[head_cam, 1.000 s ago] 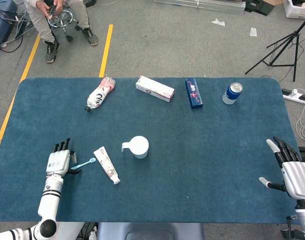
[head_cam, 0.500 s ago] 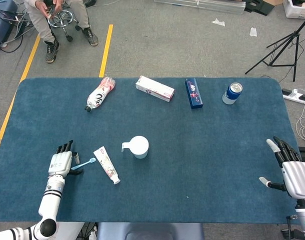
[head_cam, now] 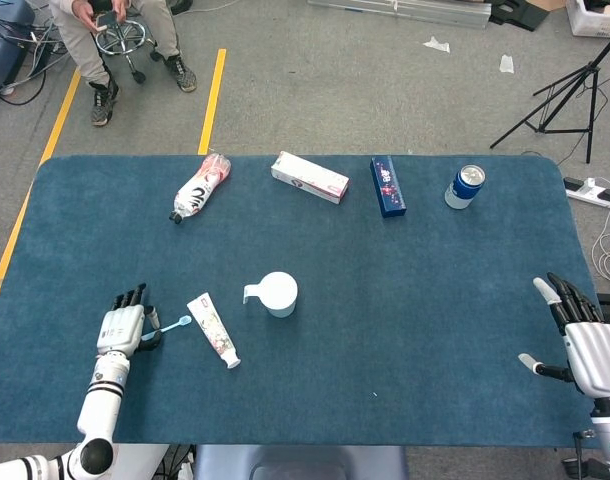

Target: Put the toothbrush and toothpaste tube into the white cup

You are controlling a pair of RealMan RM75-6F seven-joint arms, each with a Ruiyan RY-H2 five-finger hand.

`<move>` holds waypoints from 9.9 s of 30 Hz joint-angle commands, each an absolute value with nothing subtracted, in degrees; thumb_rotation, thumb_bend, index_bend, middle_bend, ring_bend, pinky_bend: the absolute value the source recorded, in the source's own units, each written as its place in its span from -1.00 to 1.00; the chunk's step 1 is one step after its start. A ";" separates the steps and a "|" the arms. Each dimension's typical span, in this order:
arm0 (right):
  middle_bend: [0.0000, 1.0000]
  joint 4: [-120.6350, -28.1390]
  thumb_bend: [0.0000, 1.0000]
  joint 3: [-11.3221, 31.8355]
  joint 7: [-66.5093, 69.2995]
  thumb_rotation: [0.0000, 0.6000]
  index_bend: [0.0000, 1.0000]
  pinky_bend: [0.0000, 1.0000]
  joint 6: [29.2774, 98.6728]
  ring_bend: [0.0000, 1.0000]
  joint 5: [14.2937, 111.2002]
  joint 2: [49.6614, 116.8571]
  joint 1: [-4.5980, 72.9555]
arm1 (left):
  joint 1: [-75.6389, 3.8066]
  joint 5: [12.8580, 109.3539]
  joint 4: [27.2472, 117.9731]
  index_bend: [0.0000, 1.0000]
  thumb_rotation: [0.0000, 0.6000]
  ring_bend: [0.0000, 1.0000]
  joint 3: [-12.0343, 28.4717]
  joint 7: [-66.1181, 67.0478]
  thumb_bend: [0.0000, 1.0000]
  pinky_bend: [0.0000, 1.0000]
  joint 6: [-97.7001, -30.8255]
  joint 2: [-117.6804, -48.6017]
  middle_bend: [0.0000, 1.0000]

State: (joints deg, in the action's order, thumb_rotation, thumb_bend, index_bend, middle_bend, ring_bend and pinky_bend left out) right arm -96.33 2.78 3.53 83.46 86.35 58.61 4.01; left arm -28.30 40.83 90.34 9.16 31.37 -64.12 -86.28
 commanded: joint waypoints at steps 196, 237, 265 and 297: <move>-1.00 -96.32 -1.00 2.13 9.78 1.00 -1.00 -0.70 85.07 -1.00 88.84 55.79 3.39 | -47.93 46.23 79.78 0.21 1.00 -1.00 26.39 6.22 -0.33 -1.00 -62.11 -111.00 -0.95; -1.00 -96.59 -1.00 2.01 7.55 1.00 -1.00 -0.70 84.15 -1.00 88.42 56.74 3.72 | -35.82 49.44 108.28 -0.88 1.00 -1.00 15.51 23.49 -0.68 -1.00 -74.53 -87.78 -1.00; -1.00 -96.68 -1.00 2.15 9.18 1.00 -1.00 -0.70 84.40 -1.00 88.13 55.84 3.51 | -35.43 46.96 94.66 -1.00 1.00 -1.00 9.91 24.59 -0.92 -1.00 -68.16 -98.10 -1.00; -1.00 -96.61 -1.00 2.03 9.17 1.00 -1.00 -0.70 84.62 -1.00 88.49 55.85 3.40 | -33.68 46.51 92.75 -1.00 1.00 -1.00 6.91 31.02 -0.92 -1.00 -68.54 -97.42 -1.00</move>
